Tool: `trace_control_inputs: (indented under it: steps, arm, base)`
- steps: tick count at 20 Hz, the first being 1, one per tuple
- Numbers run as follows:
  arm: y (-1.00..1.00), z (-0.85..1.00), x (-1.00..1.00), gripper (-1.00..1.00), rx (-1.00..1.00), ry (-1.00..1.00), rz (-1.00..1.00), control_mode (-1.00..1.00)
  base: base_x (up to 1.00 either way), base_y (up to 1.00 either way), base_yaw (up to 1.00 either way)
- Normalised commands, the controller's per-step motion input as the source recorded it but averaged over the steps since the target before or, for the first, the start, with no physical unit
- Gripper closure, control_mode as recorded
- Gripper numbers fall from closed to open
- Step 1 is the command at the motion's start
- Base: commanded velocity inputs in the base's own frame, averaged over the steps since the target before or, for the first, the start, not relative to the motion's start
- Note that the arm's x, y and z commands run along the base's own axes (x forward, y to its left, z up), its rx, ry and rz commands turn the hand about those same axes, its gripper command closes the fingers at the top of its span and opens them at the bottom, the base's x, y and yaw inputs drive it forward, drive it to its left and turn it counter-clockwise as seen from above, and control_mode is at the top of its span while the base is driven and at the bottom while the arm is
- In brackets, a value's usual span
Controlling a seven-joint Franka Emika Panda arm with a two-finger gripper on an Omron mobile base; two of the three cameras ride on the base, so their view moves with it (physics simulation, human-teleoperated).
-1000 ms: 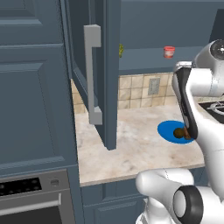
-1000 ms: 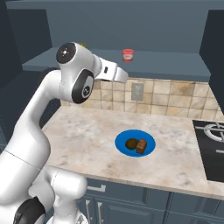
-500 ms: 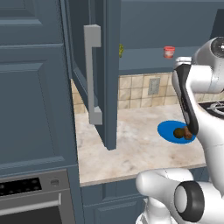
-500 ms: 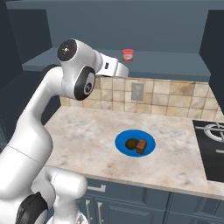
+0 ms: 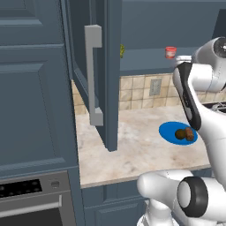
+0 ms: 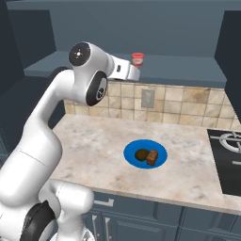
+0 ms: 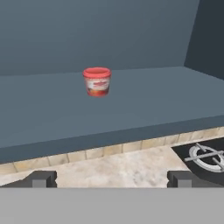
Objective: Pick the avocado and bread from the counter and place them on the plate. Then pick the jam from the cabinet and place it next to the plate. Lastly close the cabinet door.
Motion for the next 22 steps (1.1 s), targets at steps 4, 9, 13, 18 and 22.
trace_control_inputs:
  steps: [4,9,13,18,22]
  arm:
    - [0.0,0.07,0.17,-1.0,0.0,0.0,0.05,-1.0]
    - [0.0,0.04,0.2,-1.0,0.0,0.0,0.02,-1.0]
    - [0.0,0.01,0.27,-1.0,0.0,0.0,0.0,-1.0]
    - [0.0,0.0,0.29,-1.0,0.0,0.0,0.0,-1.0]
    - [0.0,0.0,0.35,-1.0,0.0,0.0,0.02,-1.0]
  base:
    - [0.0,0.0,0.0]
    - [0.0,0.0,0.0]
    - [0.0,0.0,0.0]
    - [0.0,0.0,0.0]
    - [0.0,0.0,0.0]
